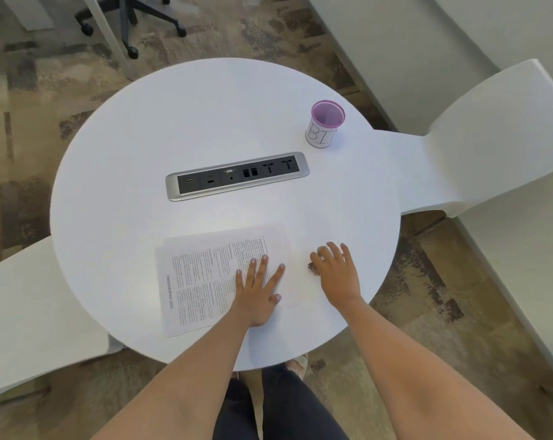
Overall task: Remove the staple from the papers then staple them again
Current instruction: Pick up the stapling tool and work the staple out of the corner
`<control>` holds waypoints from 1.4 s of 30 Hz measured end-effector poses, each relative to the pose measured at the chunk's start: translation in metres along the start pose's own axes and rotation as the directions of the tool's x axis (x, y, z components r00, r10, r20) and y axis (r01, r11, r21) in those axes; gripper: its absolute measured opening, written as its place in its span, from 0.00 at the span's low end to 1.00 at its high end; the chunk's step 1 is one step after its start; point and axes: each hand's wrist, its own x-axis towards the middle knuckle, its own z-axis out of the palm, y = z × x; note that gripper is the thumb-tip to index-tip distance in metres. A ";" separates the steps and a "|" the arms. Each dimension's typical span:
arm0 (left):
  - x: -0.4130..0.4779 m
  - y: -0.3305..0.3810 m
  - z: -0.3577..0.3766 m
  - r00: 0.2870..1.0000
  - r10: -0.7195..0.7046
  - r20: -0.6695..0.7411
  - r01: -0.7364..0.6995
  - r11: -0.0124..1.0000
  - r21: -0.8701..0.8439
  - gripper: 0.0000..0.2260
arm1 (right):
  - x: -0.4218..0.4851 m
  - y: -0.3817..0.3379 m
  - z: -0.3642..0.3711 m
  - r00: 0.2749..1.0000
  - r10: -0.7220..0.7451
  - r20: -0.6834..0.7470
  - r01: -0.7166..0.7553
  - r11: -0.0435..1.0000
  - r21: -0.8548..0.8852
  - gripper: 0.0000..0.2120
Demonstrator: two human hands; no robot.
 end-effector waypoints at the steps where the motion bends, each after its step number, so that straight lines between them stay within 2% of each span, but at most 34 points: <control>1: 0.001 -0.001 0.001 1.000 0.006 0.009 -0.006 1.000 -0.018 0.28 | -0.004 -0.001 0.002 1.000 0.028 0.004 -0.028 0.999 0.021 0.15; 4: 0.001 -0.003 0.004 1.000 0.014 0.020 -0.013 0.999 -0.040 0.30 | -0.016 -0.005 0.008 0.995 0.100 0.020 -0.102 0.985 0.142 0.08; 7: 0.001 -0.003 0.004 0.999 0.017 0.029 -0.015 0.998 -0.067 0.32 | -0.028 -0.015 0.004 0.975 0.194 0.107 -0.221 0.892 0.394 0.09; 13: 0.002 -0.002 0.002 0.998 0.005 0.057 0.000 0.996 -0.091 0.35 | -0.051 -0.031 0.012 0.963 0.090 0.254 -0.222 0.796 0.563 0.13; 17: 0.002 -0.001 0.002 0.999 -0.010 0.052 0.015 0.994 -0.107 0.35 | -0.055 -0.039 0.018 0.976 0.109 0.187 -0.196 0.810 0.552 0.13; 22: 0.002 0.001 -0.001 0.997 -0.038 0.062 0.045 0.991 -0.123 0.36 | -0.055 -0.035 0.020 0.993 0.064 0.099 -0.101 0.896 0.433 0.09; 27: 0.006 0.017 -0.007 0.982 -0.138 0.132 0.162 0.968 -0.191 0.39 | -0.056 -0.034 0.017 0.993 0.117 0.006 -0.107 0.890 0.444 0.09; 36: 0.005 0.015 -0.009 0.984 -0.115 0.135 0.143 0.965 -0.222 0.39 | -0.048 -0.036 0.013 0.997 0.063 -0.052 -0.035 0.903 0.428 0.19; 42: 0.005 0.016 -0.009 0.984 -0.127 0.122 0.151 0.965 -0.213 0.40 | -0.044 -0.036 0.016 0.994 -0.033 -0.102 0.062 0.952 0.299 0.23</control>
